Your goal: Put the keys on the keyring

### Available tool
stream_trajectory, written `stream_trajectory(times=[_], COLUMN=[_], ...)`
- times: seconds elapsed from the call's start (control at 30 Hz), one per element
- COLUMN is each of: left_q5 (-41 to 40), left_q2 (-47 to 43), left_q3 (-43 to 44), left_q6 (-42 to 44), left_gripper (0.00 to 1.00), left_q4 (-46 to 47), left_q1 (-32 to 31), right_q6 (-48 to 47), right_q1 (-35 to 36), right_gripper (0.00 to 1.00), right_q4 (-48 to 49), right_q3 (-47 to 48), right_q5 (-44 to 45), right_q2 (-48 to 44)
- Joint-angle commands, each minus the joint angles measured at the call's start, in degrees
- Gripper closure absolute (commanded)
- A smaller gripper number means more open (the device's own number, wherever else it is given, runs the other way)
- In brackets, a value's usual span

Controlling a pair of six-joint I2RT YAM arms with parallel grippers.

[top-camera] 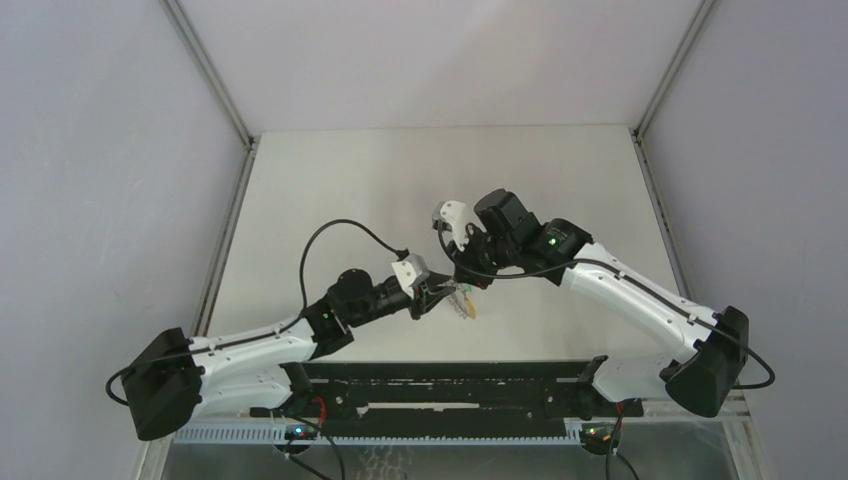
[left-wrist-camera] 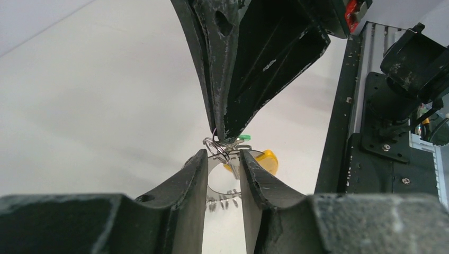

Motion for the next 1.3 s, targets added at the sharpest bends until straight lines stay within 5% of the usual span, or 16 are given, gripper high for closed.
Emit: stream_trajectory(times=[0.0,0.4,0.63,1.27], left_q5=[-0.81,-1.58,-1.14,-1.19], left_q2=[0.47,2.01,1.75,-6.52], left_q3=[3.36,5.06,5.33,0.20], left_q6=[0.54,0.63,2.10,5.57], left_gripper=[0.68,0.76,0.99,1.00], left_q4=[1.09,0.89,-0.93,6.65], left_q1=[-0.39,-0.57,-0.57,-0.59], right_q6=[1.52,1.23,0.81,1.80], right_q1=[0.87,1.62,1.63,-9.66], right_gripper=[1.00,1.00,1.00,1.00], right_q4=[1.70,1.22,0.43,-0.43], right_q3=[2.91,2.98,3.18,-3.83], right_q5=[0.78,0.24,0.66,-12.47], right_q2=[-1.56,-1.93,-2.98,-5.43])
